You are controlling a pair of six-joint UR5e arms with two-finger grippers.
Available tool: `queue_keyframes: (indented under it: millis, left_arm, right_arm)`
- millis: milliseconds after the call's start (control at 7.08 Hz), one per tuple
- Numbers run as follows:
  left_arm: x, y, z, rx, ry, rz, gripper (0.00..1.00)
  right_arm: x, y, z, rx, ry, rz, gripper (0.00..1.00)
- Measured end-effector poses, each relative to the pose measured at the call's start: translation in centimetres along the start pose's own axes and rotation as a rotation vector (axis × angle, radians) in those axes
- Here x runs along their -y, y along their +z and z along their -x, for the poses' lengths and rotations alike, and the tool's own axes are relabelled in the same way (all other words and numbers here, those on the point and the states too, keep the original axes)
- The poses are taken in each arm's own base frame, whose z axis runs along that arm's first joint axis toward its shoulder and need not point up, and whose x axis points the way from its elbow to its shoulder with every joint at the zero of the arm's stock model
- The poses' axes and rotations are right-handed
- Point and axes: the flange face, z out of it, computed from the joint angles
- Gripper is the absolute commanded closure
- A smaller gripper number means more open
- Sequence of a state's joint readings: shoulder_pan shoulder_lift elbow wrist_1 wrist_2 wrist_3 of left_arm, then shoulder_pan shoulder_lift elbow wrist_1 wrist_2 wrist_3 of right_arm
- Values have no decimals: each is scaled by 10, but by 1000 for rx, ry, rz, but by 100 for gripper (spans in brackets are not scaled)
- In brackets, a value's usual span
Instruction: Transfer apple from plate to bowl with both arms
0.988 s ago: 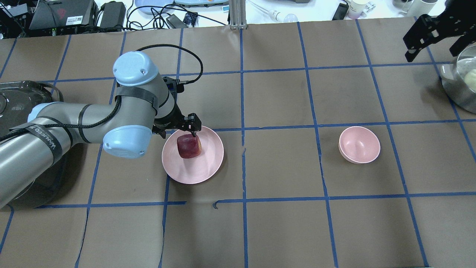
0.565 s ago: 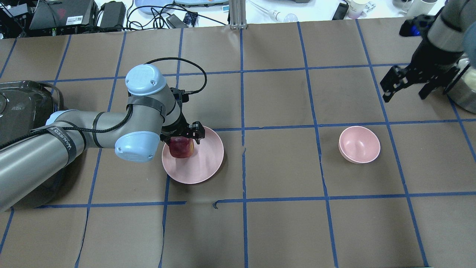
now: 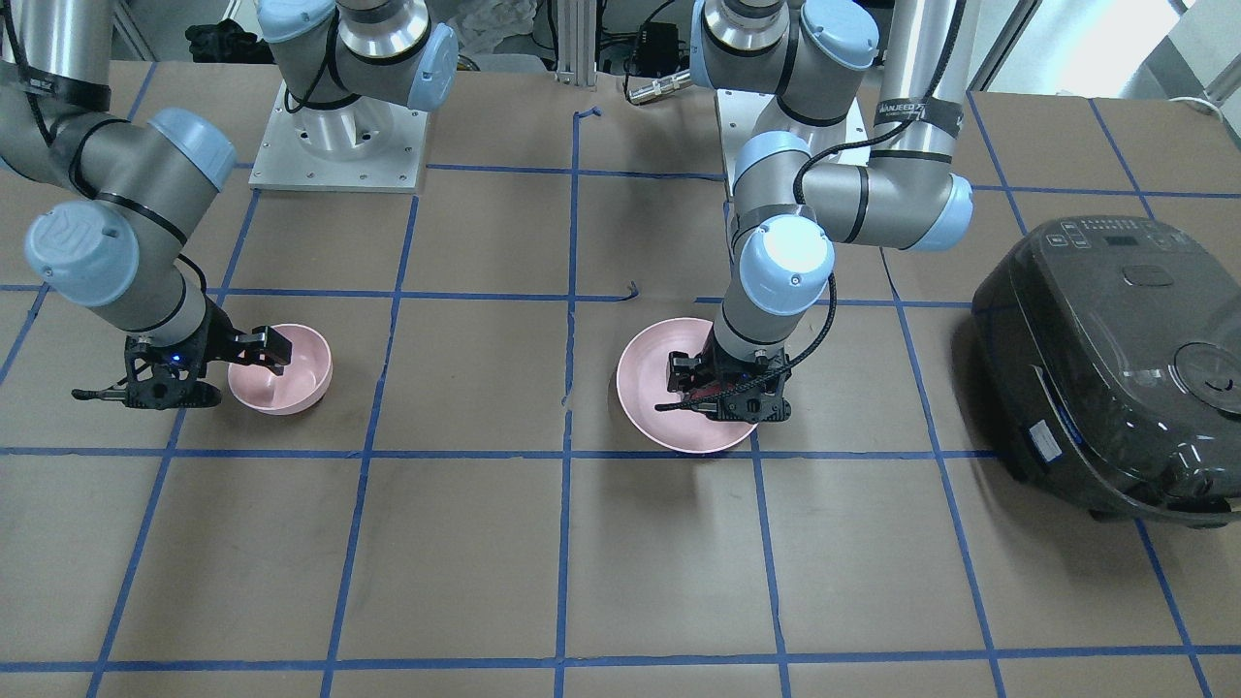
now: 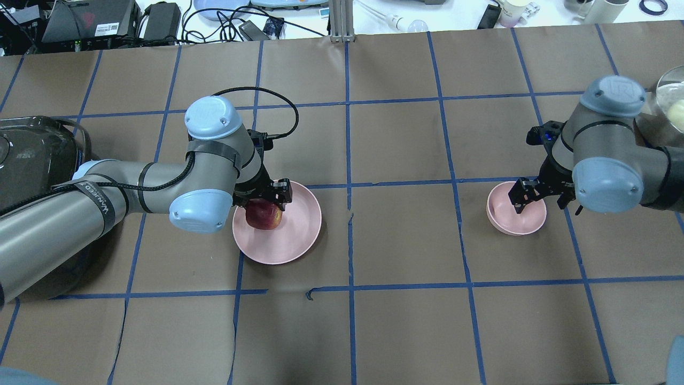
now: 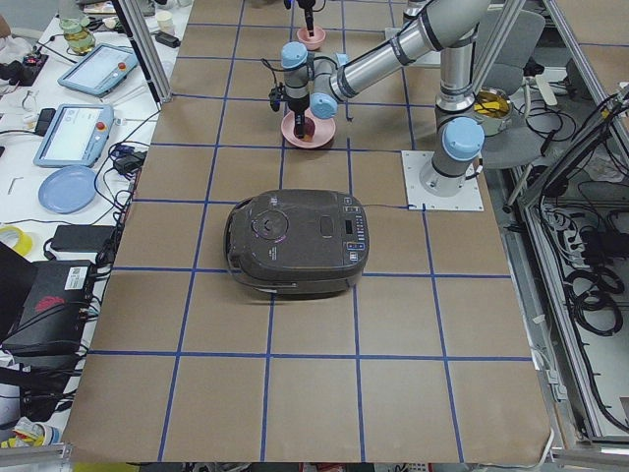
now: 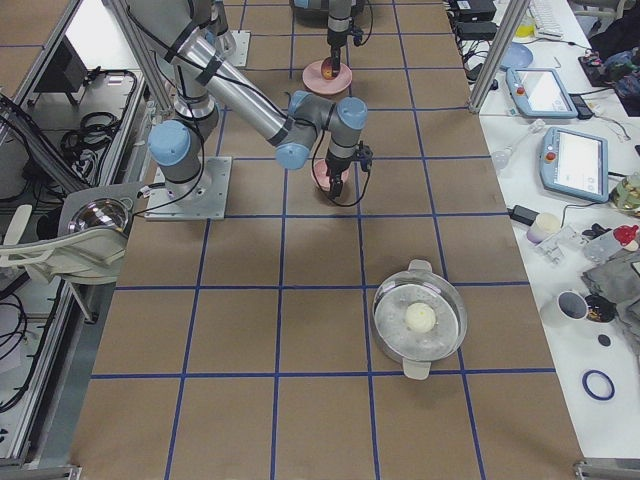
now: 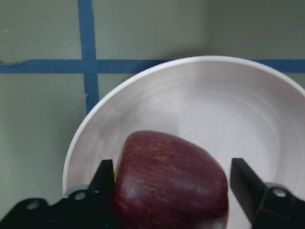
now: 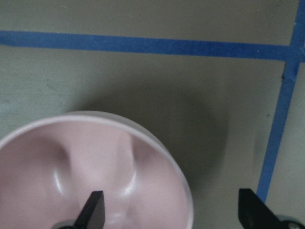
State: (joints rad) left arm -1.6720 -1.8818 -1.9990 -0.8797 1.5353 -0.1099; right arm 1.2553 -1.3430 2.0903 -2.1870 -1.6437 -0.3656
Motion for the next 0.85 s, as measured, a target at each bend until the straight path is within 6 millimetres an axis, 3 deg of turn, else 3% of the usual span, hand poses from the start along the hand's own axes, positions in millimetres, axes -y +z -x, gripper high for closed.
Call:
queue_keyframes:
  millis: [141, 565, 847]
  left_arm:
    - [3, -5, -1, -2, 4, -12, 89]
    - [23, -44, -10, -63, -1, -79, 89]
    - [28, -54, -18, -78, -1, -87, 89]
  right_arm:
    - [-1, 3, 0, -2, 1, -3, 100]
    - [4, -5, -3, -7, 7, -19, 100]
    - [5, -7, -4, -8, 11, -24, 100]
